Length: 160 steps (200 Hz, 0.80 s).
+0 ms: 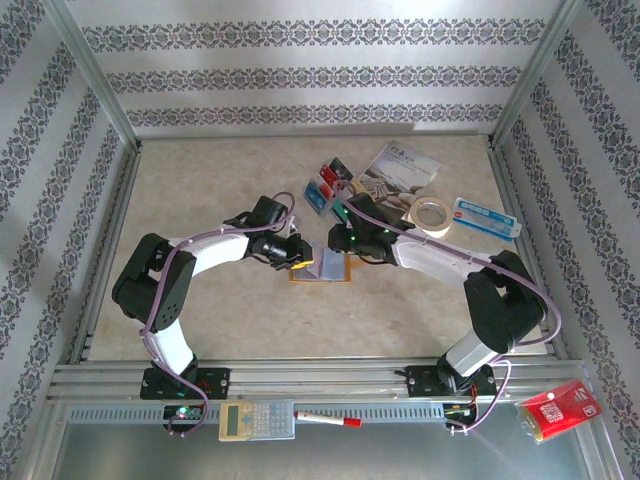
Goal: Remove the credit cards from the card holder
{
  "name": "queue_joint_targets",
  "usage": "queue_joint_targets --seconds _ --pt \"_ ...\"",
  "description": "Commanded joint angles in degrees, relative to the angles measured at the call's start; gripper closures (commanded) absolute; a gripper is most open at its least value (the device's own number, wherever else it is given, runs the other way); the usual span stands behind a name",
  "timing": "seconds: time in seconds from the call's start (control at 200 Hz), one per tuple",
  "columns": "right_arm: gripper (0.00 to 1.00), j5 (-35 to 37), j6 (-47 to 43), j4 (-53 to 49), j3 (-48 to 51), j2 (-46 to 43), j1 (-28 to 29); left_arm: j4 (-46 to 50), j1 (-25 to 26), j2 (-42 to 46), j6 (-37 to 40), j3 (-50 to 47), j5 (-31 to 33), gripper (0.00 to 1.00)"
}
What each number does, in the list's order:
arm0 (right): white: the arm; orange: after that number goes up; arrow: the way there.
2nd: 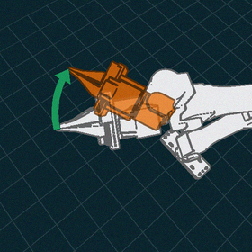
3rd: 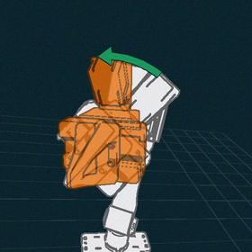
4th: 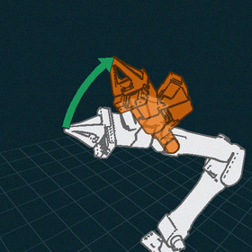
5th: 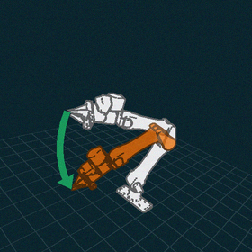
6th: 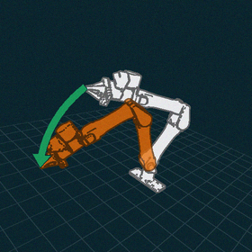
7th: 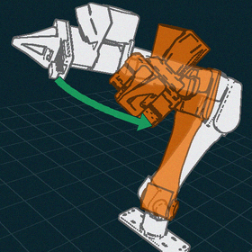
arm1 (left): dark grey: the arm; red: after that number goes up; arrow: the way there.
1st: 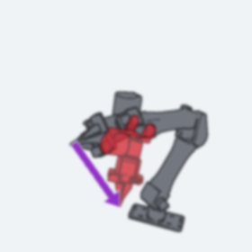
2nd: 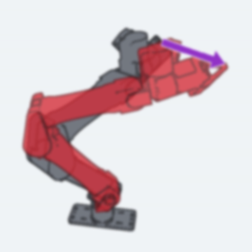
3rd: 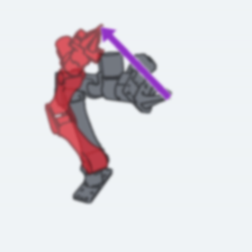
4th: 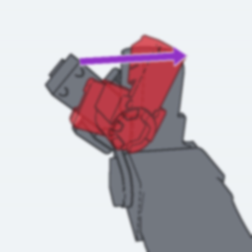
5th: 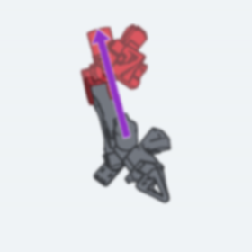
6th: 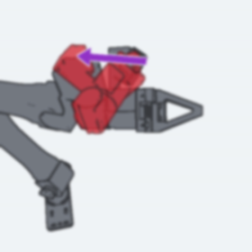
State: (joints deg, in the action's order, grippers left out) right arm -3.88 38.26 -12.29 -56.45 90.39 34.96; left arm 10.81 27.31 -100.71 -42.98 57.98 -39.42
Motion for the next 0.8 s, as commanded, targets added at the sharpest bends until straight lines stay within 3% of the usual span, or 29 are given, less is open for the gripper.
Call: queue_joint_targets --seconds 0.0,0.585,0.794 --pt "0.69 2.28 2.54 3.62 3.33 -2.77 -0.92 -3.09 1.45 0.1 -1.44 2.36 -1.58 0.78" --pt "0.68 3.81 3.88 5.7 5.09 -4.8 -3.4 -7.2 3.56 -5.01 -3.53 4.4 -3.01 0.74" --pt "0.68 3.88 3.51 5.68 5.82 -6.01 -4.2 -8.59 4.24 -5.57 -3.55 5.31 -5.82 0.66"
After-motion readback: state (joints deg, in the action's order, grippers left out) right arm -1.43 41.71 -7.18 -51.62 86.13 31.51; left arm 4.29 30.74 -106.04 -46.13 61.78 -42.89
